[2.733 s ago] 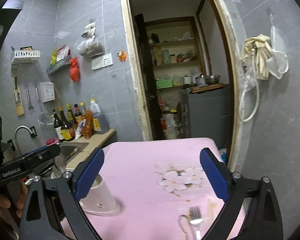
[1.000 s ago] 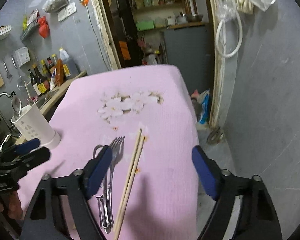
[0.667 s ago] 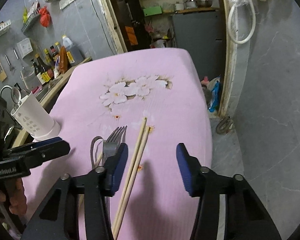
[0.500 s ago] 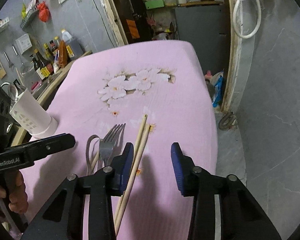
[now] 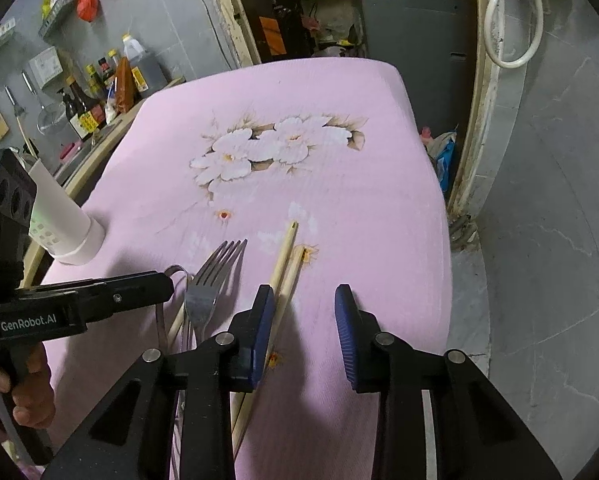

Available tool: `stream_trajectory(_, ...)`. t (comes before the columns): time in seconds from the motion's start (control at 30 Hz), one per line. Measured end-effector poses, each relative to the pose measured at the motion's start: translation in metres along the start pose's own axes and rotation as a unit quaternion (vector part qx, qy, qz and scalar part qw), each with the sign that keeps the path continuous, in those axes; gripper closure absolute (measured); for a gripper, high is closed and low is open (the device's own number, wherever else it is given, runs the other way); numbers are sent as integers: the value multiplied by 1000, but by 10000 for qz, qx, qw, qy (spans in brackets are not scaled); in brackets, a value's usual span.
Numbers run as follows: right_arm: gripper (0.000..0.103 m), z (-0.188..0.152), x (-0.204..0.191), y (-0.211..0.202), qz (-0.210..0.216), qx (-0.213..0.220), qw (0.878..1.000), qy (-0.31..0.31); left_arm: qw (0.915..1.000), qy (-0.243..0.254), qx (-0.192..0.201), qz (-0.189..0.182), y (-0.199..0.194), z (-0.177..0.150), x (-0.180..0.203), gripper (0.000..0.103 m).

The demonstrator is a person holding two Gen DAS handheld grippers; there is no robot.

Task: Organize utensils
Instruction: 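Close the left tool on the steel fork while the right tool grasps a wooden chopstick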

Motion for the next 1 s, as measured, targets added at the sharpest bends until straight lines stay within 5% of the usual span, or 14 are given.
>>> stream_trajectory(0.2,80,9,-2,4,-21,-130,9999,-6,9995,-138,-135,-252,6,6,-5,86)
stream_trajectory(0.5,97,16,6,17,949,-402,9935,481,9986,-136,-262,-448,9,12,-10,92)
stream_trajectory(1.0,98,1,11,-1,1314,-156,9890,666,9991,150,-67,-383,-16,4,0,98)
Point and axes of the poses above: each gripper's, at about its wrist camera, not at the fingertips, and y roughly the way its jaws point, x to its right, z to its top, the point moved 1 cm from there along y, roughly the way its jaws point, and after that the axes turned 15 degrees about -x, right-handed, at the moved point
